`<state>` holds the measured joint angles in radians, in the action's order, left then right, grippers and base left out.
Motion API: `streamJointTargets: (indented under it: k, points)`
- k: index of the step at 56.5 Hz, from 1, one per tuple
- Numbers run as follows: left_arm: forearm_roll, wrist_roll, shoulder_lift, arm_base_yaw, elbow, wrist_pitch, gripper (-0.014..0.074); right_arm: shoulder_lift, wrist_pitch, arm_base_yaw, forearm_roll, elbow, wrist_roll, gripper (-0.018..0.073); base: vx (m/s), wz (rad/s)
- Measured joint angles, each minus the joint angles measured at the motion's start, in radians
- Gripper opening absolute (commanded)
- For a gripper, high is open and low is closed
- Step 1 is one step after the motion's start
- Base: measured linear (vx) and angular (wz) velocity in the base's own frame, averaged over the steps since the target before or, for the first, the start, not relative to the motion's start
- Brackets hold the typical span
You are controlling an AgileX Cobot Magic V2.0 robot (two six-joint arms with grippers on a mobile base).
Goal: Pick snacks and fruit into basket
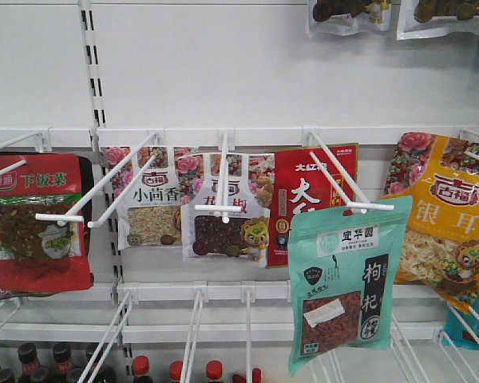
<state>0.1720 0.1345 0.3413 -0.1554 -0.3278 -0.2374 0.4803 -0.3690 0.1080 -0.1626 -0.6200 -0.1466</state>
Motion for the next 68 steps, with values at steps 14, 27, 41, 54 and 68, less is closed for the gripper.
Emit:
streamJointTargets:
  k: [14,27,41,54,68]
  points:
    - [0.006,0.0,-0.023,0.0,-0.015,-0.023,0.0011,0.0,0.0,0.0,0.0,0.0,0.0,0.0409,0.0,0.0]
    - [0.006,-0.002,-0.023,0.0,-0.015,-0.023,0.0011,0.0,0.0,0.0,0.0,0.0,0.0,0.0409,0.0,0.0]
    - [0.006,-0.002,-0.023,0.0,-0.015,-0.023,0.0011,0.0,0.0,0.0,0.0,0.0,0.0,0.041,0.0,0.0]
    - [0.006,-0.003,-0.023,0.0,-0.015,-0.023,0.0011,0.0,0.002,0.0,0.001,0.0,0.0,0.0403,0.0,0.0]
    - [0.006,-0.004,-0.023,0.0,-0.015,-0.023,0.0011,0.017,0.06,0.0,0.0,0.0,0.0,0.0419,0.0,0.0]
